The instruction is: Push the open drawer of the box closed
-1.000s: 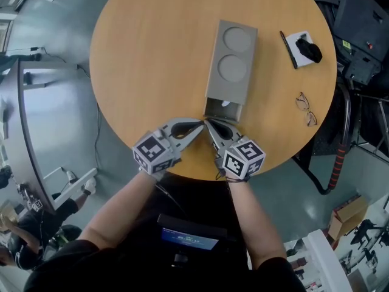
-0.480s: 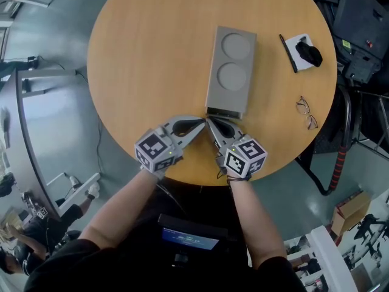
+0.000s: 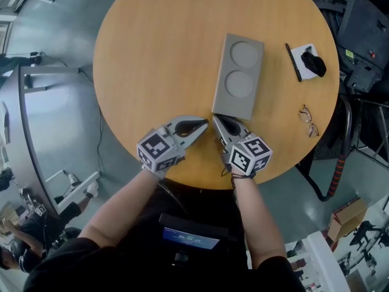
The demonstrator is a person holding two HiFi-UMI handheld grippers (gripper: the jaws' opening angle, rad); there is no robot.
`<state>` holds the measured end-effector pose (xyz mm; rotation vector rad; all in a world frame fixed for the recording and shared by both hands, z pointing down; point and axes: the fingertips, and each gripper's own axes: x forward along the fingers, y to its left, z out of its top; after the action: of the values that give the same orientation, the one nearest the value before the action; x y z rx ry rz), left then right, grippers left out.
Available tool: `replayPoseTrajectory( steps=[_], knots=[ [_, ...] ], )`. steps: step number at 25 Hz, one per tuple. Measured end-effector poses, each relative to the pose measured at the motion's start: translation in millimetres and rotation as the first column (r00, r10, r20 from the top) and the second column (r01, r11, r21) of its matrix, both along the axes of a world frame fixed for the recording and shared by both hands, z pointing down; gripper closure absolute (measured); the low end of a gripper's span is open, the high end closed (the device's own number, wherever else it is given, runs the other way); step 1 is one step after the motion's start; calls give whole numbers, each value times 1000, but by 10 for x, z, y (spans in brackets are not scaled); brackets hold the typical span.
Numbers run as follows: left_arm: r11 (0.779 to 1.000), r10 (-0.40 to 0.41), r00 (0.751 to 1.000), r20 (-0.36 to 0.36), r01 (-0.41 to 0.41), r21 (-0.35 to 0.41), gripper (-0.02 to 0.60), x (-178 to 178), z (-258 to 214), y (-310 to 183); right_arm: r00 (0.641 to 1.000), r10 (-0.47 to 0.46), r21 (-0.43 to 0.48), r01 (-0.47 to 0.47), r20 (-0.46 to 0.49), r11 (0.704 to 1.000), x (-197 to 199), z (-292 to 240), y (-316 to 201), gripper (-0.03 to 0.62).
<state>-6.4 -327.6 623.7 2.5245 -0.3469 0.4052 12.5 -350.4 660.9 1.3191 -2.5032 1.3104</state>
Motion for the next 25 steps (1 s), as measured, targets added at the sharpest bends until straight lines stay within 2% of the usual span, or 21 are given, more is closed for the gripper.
replayPoseTrajectory(
  steps=[6, 11, 16, 21, 25],
  knots=[
    [999, 15, 1000, -2, -15, 31, 555, -70, -211, 28, 999, -34, 36, 34, -8, 999, -33, -230, 32, 588],
    [997, 19, 999, -51, -15, 74, 555, -4, -773, 121, 996, -77, 210, 82, -35, 974, 102, -1151, 169, 588],
    [981, 48, 992, -118, -25, 190, 555, 136, -1699, 382, 987, -131, 385, 156, -93, 910, 248, -2255, 478, 588],
    [958, 102, 984, -145, -58, 280, 555, 223, -2651, 800, 969, -172, 523, 242, -179, 818, 271, -3230, 904, 588],
    [943, 103, 981, -164, -44, 330, 555, 114, -3299, 1123, 945, -189, 587, 314, -265, 746, 181, -3833, 1335, 588]
  ],
)
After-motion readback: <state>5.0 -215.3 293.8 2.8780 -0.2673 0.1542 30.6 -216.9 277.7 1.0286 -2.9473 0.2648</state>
